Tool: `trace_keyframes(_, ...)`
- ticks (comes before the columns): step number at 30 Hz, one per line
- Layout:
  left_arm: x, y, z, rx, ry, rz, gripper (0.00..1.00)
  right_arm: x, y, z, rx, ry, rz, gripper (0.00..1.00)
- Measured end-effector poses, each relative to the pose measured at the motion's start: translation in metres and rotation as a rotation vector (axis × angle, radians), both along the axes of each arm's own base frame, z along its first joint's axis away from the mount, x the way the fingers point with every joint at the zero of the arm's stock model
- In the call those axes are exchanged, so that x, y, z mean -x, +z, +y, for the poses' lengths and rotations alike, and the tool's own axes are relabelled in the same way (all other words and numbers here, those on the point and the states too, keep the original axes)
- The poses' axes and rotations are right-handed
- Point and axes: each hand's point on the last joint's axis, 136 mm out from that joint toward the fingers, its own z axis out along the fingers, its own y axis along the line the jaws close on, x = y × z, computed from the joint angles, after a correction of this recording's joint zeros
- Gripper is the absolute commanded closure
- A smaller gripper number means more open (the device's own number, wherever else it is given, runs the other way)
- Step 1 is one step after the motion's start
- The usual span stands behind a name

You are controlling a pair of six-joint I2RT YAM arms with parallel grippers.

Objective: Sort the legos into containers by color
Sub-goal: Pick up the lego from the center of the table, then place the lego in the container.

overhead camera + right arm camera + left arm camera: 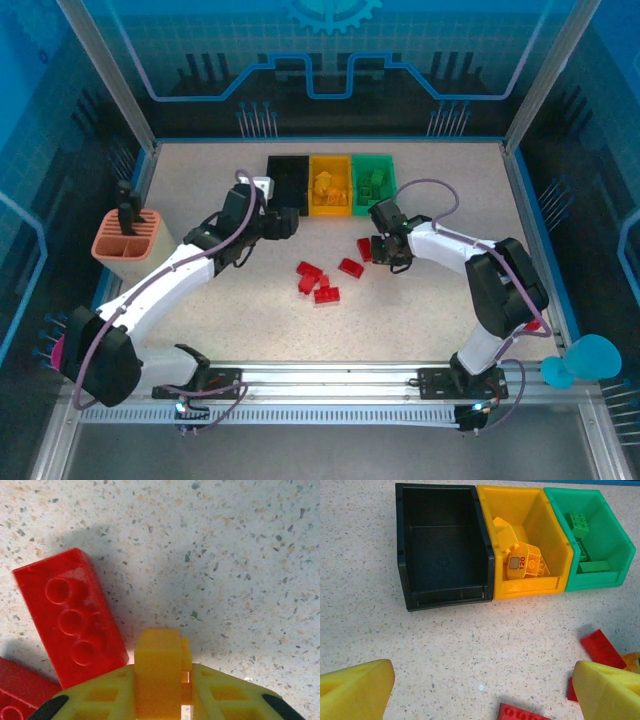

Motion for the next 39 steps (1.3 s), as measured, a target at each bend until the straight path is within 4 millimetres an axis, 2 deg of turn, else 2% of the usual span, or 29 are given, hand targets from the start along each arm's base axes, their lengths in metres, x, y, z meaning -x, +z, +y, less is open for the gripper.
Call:
trace_keyframes(4,0.004,0.001,0.003,-0.003,0.006,-0.006,0.08,-0.004,0.014,0.002,-0.001,0.002,-0.028,0.73)
trace_keyframes(9,0.005,0.003,0.006,-0.004,0.014,-0.017,0.08,-0.019,0.046,0.013,-0.023,0.019,-0.097,0.73)
trace_keyframes(12,0.01,0.0,0.008,-0.005,0.015,-0.015,0.08,-0.034,0.069,0.024,-0.052,0.036,-0.152,0.73)
trace_keyframes(16,0.017,-0.014,0.011,-0.001,0.024,0.019,0.08,-0.064,0.102,0.045,-0.093,0.063,-0.229,0.73)
trace_keyframes(20,0.028,-0.035,0.011,0.014,0.023,0.077,0.08,-0.098,0.119,0.066,-0.114,0.093,-0.275,0.73)
trace_keyframes(25,0.045,-0.056,0.005,0.022,0.004,0.137,0.08,-0.14,0.127,0.091,-0.118,0.126,-0.305,0.73)
trace_keyframes(30,0.061,-0.068,-0.011,0.017,-0.043,0.172,0.08,-0.175,0.124,0.109,-0.109,0.144,-0.314,0.71)
trace_keyframes(32,0.066,-0.07,-0.016,0.017,-0.057,0.182,0.08,-0.189,0.12,0.114,-0.103,0.144,-0.312,0.63)
trace_keyframes(34,0.071,-0.074,-0.02,0.017,-0.065,0.193,0.08,-0.2,0.113,0.116,-0.09,0.143,-0.304,0.44)
trace_keyframes(35,0.073,-0.076,-0.021,0.015,-0.07,0.197,0.09,-0.202,0.111,0.116,-0.089,0.137,-0.298,0.39)
trace_keyframes(37,0.078,-0.08,-0.025,0.012,-0.081,0.209,0.09,-0.201,0.103,0.113,-0.073,0.138,-0.273,0.34)
trace_keyframes(39,0.083,-0.084,-0.029,0.011,-0.092,0.221,0.09,-0.198,0.099,0.11,-0.057,0.134,-0.257,0.34)
